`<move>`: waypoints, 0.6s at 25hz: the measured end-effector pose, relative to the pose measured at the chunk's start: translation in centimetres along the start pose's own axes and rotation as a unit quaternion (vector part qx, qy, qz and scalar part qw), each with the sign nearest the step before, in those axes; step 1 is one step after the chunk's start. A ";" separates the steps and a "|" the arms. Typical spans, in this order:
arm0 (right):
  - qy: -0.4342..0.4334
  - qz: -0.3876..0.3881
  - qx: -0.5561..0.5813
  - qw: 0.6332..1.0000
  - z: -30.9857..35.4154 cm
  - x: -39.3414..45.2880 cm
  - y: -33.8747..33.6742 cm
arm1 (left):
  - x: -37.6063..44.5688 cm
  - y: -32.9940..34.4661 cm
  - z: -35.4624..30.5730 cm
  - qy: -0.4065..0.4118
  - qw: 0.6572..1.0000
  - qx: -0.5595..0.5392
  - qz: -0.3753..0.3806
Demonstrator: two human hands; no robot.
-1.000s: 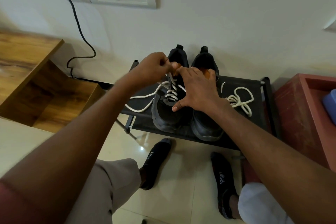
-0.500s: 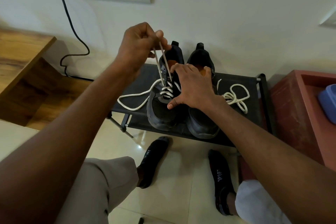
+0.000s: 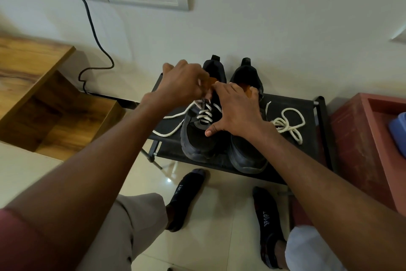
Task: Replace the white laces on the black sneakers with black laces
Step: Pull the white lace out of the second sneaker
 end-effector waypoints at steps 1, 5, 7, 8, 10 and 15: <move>-0.002 0.000 0.001 1.000 0.0 0.0 0.0 | 0.1 -1.0 0.2 -0.017 0.999 -0.031 -0.014; -0.004 0.003 0.009 1.000 -0.2 0.2 0.1 | -0.8 -6.0 1.4 -0.047 0.914 -0.380 -0.131; -0.005 0.003 0.007 1.000 -0.2 0.3 0.1 | -1.4 -6.5 1.4 -0.058 0.824 -0.544 -0.145; -0.005 0.002 0.006 1.000 -0.2 0.3 0.1 | -1.4 -6.0 1.1 -0.073 0.812 -0.564 -0.131; -0.004 0.001 0.004 1.000 -0.1 0.2 0.1 | -0.8 -3.7 0.5 -0.064 0.898 -0.429 -0.078; 0.002 0.004 -0.002 1.000 -0.1 0.3 0.4 | -0.6 1.7 0.2 0.032 0.996 -0.012 0.080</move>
Point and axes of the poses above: each hand's wrist, its own x-axis towards the middle knuckle, its own y-axis out of the palm, z = x × y, the point moved 4 cm from there along x, towards the middle knuckle, and after that the axes turned 11 degrees about x, right-handed, at the moved point
